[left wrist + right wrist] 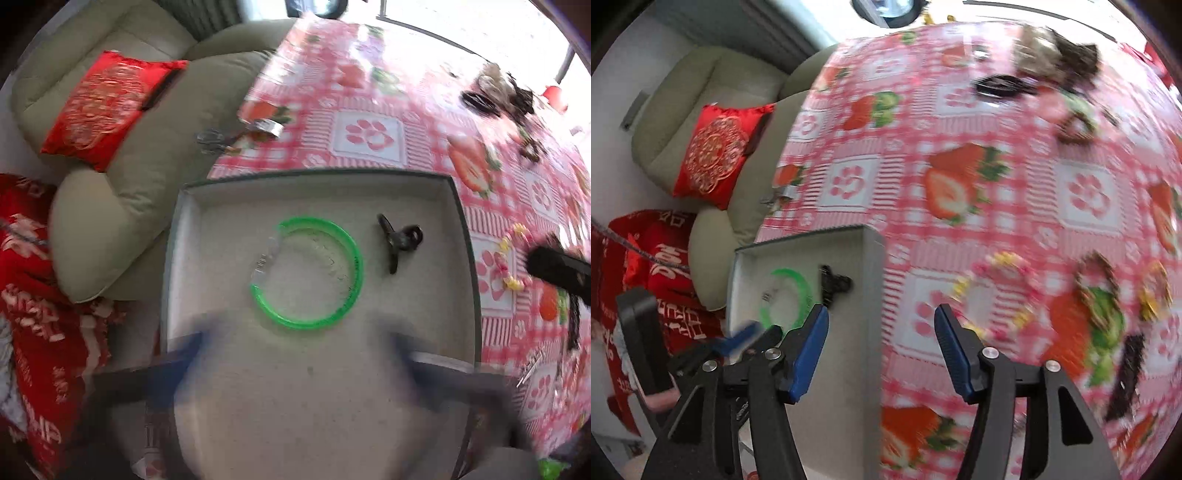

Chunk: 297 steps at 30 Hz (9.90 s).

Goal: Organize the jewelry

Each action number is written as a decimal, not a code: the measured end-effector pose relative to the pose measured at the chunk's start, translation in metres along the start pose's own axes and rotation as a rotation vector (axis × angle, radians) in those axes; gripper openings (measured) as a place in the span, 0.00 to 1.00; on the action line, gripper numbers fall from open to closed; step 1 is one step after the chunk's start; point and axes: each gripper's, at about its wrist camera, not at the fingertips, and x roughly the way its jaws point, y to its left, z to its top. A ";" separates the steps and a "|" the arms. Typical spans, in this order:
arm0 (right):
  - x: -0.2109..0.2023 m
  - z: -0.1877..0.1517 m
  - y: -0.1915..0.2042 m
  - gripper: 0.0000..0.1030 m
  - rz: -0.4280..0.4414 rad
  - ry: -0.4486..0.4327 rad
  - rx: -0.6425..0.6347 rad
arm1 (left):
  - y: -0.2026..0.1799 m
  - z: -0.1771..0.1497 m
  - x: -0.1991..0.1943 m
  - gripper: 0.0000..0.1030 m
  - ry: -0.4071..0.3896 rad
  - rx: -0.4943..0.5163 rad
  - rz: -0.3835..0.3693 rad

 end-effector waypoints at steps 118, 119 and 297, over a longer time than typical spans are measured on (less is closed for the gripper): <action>-0.094 -0.056 -0.256 0.53 -0.400 -0.114 0.307 | -0.246 0.024 -0.039 0.20 -0.030 0.386 -0.321; -0.092 -0.055 -0.255 0.52 -0.407 -0.108 0.294 | -0.245 0.024 -0.040 0.20 -0.031 0.386 -0.320; -0.017 0.017 -0.183 0.78 -0.441 0.029 -0.063 | -0.215 0.039 0.031 0.80 0.043 0.323 -0.181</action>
